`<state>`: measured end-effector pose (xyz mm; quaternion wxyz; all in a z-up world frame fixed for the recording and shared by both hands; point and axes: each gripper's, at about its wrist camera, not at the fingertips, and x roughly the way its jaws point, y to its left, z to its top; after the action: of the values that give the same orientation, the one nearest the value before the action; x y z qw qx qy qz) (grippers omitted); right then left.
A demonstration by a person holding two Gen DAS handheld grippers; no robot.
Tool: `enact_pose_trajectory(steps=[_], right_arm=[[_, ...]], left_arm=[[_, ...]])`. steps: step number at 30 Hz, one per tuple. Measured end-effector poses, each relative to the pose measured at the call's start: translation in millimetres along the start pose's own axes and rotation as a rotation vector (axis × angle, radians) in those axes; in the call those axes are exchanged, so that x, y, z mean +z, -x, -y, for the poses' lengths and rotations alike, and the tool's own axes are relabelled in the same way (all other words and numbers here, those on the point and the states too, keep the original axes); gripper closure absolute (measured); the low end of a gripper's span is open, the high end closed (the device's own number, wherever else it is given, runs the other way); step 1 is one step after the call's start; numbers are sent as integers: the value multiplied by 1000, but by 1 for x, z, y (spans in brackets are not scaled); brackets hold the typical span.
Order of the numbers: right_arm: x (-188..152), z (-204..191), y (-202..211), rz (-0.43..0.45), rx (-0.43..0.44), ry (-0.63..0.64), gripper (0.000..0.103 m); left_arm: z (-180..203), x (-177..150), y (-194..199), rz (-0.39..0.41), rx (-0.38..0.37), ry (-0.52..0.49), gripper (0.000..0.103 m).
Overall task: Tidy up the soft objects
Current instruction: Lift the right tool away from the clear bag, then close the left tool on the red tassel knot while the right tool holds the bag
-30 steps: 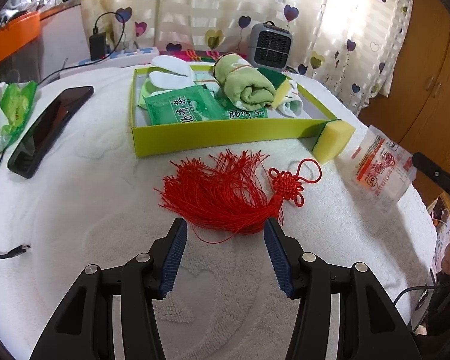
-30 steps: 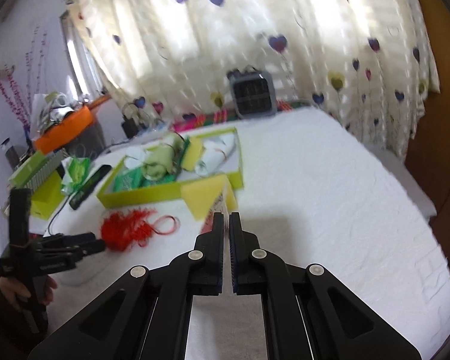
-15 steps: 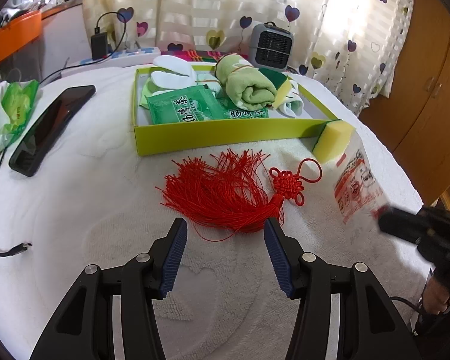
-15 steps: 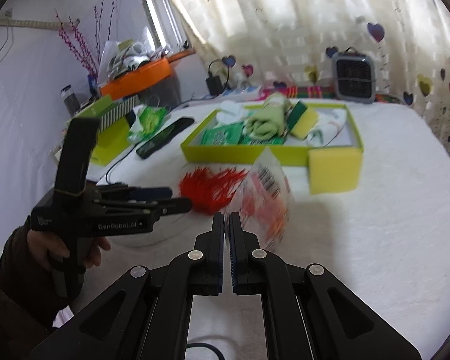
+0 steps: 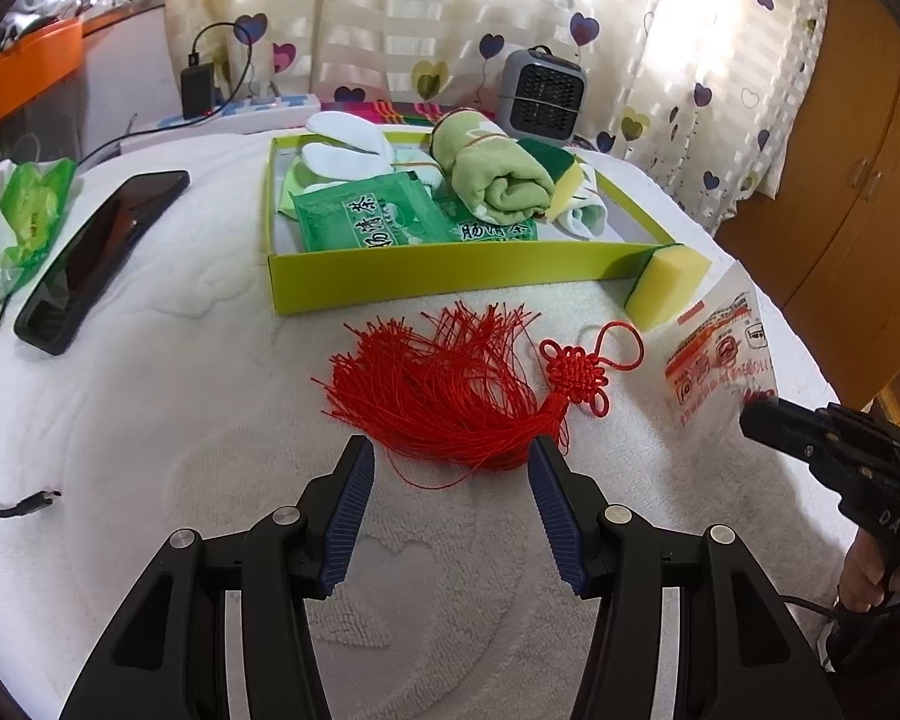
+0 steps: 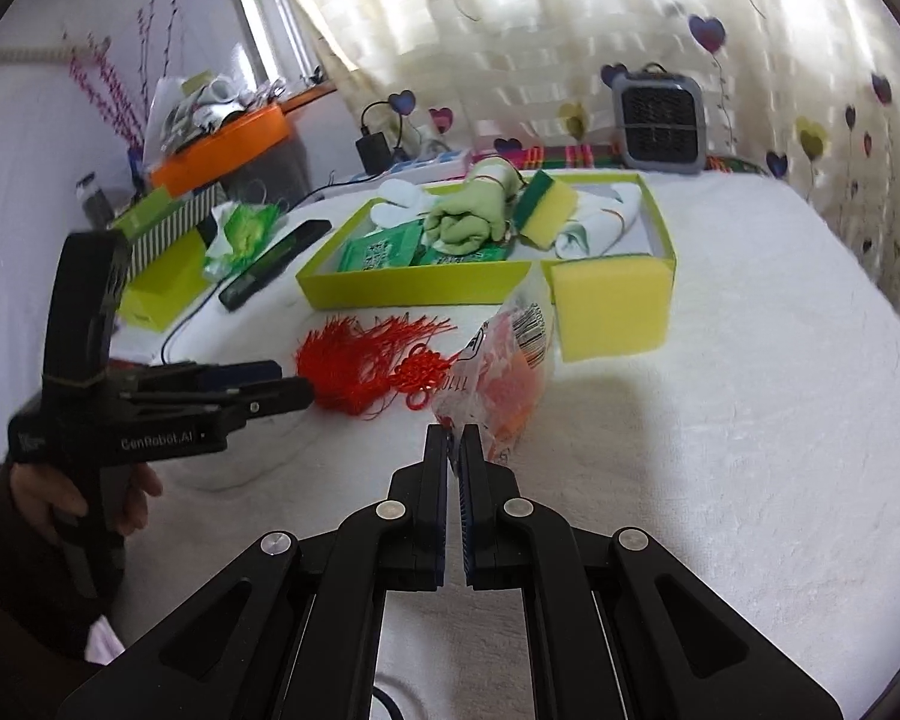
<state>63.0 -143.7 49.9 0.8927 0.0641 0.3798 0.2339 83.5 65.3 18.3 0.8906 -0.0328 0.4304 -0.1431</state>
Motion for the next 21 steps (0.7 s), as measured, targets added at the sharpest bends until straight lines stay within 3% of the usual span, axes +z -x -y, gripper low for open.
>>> enact_pose_trajectory(steps=[4, 6, 8, 21], right_arm=[[2, 7, -2, 5, -25, -38, 91], [2, 11, -3, 5, -31, -56, 76], [2, 14, -5, 2, -32, -71, 52], [5, 37, -22, -24, -41, -169, 50]], left_arm=[[0, 1, -1, 0, -6, -4, 50], [0, 2, -2, -3, -7, -6, 50], [0, 4, -4, -6, -6, -9, 50], [16, 20, -13, -10, -31, -70, 50]])
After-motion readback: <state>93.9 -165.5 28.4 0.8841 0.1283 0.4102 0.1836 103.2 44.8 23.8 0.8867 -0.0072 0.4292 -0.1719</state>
